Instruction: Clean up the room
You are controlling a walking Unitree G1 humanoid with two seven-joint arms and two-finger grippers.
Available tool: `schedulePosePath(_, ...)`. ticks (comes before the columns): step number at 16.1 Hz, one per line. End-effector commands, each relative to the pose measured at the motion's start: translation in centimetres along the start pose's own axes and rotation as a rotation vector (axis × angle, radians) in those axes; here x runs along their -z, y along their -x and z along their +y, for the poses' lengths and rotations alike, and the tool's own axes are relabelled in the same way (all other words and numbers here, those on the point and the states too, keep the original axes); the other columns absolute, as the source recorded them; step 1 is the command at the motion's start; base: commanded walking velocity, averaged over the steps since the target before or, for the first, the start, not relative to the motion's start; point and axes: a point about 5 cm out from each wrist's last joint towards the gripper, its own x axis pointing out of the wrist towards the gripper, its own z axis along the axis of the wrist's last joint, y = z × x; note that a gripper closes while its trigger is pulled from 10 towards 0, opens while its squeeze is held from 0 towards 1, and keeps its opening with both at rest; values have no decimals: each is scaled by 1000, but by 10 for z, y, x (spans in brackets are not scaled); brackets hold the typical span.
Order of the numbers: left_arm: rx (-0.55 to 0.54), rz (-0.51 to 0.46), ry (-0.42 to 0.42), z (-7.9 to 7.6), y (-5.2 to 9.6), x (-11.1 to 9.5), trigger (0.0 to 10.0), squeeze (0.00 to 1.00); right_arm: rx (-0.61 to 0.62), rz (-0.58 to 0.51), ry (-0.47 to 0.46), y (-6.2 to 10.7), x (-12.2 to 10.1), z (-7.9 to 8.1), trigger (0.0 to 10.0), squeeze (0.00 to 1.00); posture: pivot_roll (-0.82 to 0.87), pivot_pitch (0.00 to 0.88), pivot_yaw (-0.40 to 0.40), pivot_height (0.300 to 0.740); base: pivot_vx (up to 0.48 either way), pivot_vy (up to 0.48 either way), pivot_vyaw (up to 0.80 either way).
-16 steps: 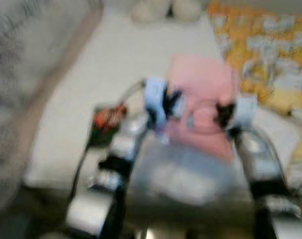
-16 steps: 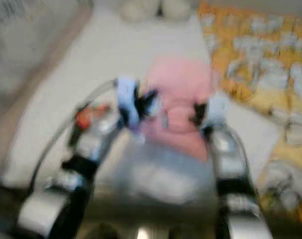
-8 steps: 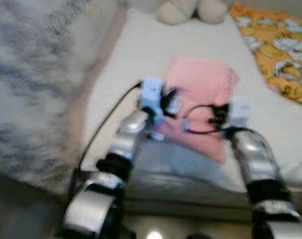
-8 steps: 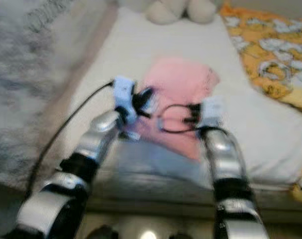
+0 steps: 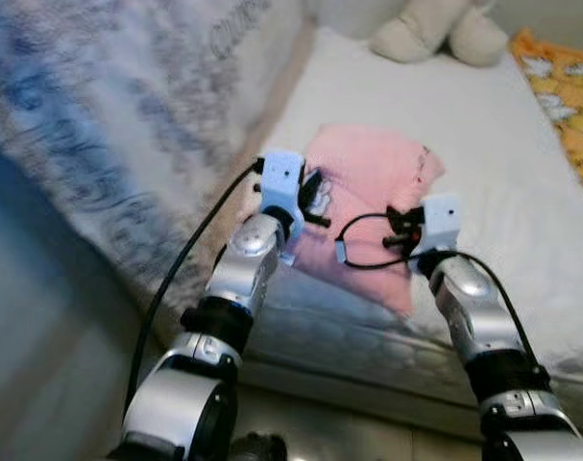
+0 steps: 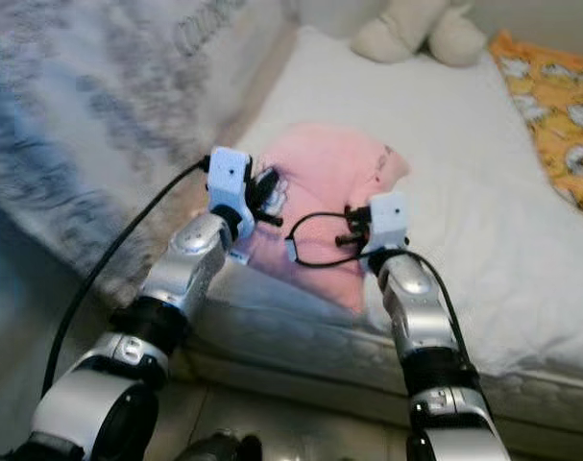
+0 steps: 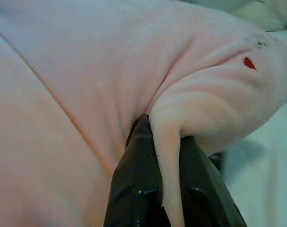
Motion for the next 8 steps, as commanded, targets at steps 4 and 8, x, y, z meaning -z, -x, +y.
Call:
schedulePosePath(4,-18,-62,-25,-3,-1,-11,10000,0,-2,10,32,3,2,-5,10000,0,22,0,9,740,0,0,130)
schedulePosePath(8,-26,-67,-32,-7,0,-9,10000,0,-21,11,38,5,4,-2,10000,0,16,0,7,740,321,0,350)
